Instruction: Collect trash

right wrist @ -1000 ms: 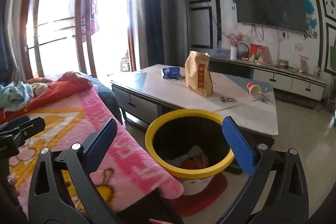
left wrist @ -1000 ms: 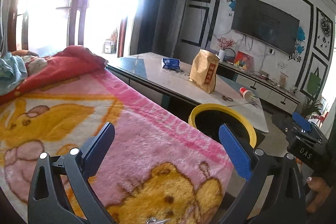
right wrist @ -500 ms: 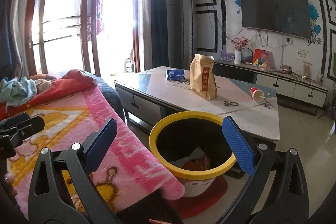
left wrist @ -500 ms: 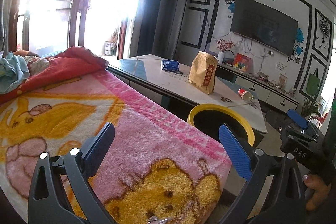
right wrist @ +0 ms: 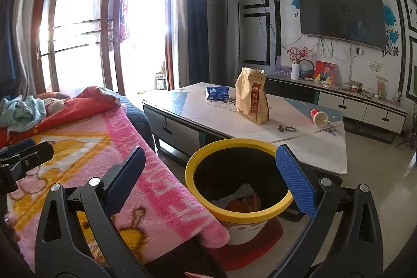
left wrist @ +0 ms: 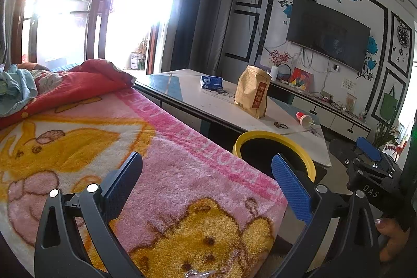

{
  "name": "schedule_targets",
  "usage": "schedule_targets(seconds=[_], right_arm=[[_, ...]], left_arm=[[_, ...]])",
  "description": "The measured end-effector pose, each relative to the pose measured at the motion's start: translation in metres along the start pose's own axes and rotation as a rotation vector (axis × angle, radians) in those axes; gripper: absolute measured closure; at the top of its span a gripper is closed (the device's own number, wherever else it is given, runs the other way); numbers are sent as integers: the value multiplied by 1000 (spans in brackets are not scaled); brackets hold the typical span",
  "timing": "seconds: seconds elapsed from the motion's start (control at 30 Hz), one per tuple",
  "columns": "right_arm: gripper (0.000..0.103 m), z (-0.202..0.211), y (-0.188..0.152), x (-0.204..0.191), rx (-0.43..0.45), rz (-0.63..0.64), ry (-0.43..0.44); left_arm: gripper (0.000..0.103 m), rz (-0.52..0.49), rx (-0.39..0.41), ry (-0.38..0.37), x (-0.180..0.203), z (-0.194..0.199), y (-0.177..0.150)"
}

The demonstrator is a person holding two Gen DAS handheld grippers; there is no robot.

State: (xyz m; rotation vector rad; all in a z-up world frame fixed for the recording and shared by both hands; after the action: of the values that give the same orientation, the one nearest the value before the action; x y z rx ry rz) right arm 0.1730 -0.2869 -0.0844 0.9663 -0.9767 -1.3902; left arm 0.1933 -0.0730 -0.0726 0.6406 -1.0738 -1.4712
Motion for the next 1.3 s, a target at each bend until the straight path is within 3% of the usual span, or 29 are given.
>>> schedule_targets(seconds=[1.03, 1.2, 1.3], right_arm=[[11, 0, 0, 0, 0, 1, -2], [11, -2, -1, -8, -18, 14, 18], [11, -1, 10, -33, 4, 39, 73]], left_arm=[[6, 4, 0, 2, -1, 0, 3], [6, 15, -11, -17, -7, 2, 4], [6, 35, -17, 1, -24, 11, 2]])
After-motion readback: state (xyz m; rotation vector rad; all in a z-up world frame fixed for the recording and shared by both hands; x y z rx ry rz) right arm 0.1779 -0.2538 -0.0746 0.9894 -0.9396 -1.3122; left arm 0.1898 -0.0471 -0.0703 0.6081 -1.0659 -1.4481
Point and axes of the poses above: each gripper's, at about its wrist camera, not at the fingertips, and z roughly against the way its jaws point, x to its right, y to its top, the point moved 9 cm from there along -z, roughly the way its jaws point
